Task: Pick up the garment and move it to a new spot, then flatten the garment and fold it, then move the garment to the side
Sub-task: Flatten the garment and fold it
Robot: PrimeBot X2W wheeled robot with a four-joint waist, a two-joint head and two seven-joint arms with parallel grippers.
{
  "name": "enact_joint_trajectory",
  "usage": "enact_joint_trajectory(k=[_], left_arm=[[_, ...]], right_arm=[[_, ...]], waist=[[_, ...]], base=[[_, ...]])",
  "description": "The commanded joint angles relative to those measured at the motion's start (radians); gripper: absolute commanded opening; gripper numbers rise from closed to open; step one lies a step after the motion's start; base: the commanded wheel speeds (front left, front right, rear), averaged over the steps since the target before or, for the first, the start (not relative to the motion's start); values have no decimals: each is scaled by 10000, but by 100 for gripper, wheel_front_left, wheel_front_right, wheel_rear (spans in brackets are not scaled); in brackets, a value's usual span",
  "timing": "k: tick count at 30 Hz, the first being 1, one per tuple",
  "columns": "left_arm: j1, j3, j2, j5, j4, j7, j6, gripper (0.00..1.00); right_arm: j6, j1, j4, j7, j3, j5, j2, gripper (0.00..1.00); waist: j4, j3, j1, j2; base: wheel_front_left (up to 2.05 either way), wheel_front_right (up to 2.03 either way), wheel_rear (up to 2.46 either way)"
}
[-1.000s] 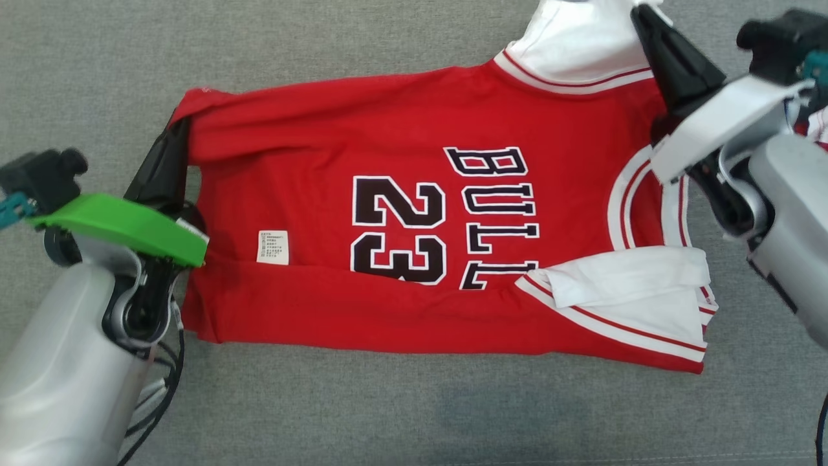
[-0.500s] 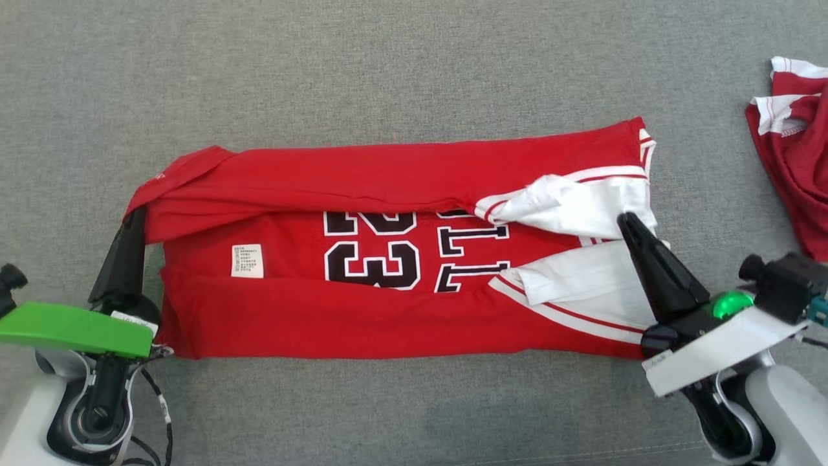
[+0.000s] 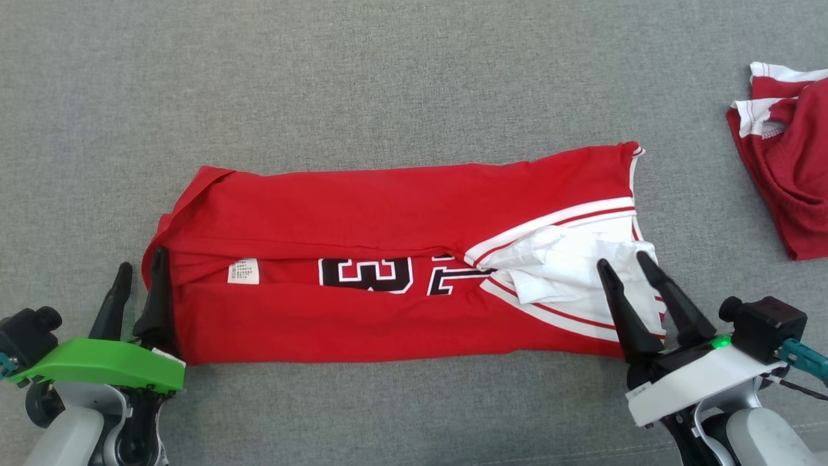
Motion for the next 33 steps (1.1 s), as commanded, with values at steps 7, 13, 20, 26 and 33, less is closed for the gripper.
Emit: enact_joint_trajectory(k=[7,13,20,26,33], left_arm=[[40,1074,-823,3338,-1062,-281,1068,100],[-33,2470,-1918,6178,-2166,-281,855,100],[371,2965,-2385,8583,-2084,-283,324,100],[594,3064,-2635,9012,-1742,-284,72,100],[379,3183,-2792,9201,-1572,-284,-140,100]], right_arm=[[1,-427,-277,-1074,-822,-1188,372,100],[0,-1086,57,-1309,-1325,-1861,391,100],[0,-1468,1017,-1477,-2047,-2536,355,100],[0,-1363,1421,-1527,-1986,-2470,448,100],[0,-1407,2158,-1279,-2250,-2203,407,100]], waist=[[-9,-414,1,-1],[-16,-676,1,-1],[132,-1103,1,-1],[264,-1188,1,-1],[382,-1130,1,-1]], base=[[0,0,0],[0,0,0],[0,0,0],[0,0,0],[0,0,0]])
